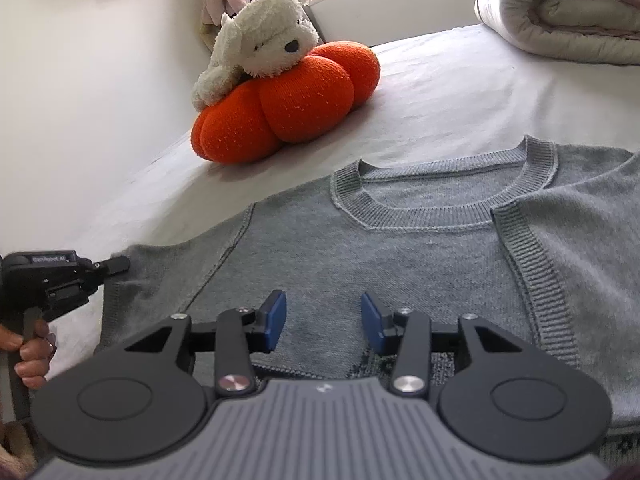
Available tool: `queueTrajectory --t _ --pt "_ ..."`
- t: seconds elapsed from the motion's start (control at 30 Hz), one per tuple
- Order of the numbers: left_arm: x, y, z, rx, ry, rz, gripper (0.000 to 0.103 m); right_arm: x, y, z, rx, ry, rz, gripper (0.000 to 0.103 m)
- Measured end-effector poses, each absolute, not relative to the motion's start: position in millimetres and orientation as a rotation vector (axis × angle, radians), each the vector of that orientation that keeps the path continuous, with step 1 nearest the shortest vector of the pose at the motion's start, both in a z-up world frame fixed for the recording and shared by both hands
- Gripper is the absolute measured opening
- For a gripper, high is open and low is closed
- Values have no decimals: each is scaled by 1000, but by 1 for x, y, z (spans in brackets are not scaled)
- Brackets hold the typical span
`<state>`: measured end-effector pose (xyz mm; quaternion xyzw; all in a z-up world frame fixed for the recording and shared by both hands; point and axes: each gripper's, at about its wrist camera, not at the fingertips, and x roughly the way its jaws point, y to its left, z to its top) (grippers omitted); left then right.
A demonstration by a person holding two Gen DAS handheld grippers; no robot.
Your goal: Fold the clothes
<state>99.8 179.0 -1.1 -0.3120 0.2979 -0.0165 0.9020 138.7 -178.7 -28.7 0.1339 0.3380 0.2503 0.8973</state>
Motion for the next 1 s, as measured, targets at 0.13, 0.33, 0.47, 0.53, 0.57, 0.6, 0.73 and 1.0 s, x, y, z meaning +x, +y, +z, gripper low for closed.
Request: queueTrajectory --t 0.13,0.33,0.47,0.53,0.57,0.6,0.73,1.0 --pt "105 162 5 -673 656 -69 4 138 -183 -29 287 699 525 46" --pt "120 131 7 -712 702 -117 4 140 -190 -29 320 700 531 46" --pt "132 108 5 -728 736 -156 3 142 -196 -30 364 707 532 46" --pt "138 96 4 -734 753 -178 3 143 -197 -30 385 708 533 46" --pt "141 90 3 -737 763 -187 3 143 -198 -30 395 708 533 46" --pt "145 84 1 -741 773 -195 3 143 -199 -29 402 708 533 46" --pt "156 65 -4 -750 808 -211 3 143 -202 -29 433 705 532 46" --pt "168 40 -11 -729 858 -242 3 147 -211 -32 522 717 545 46"
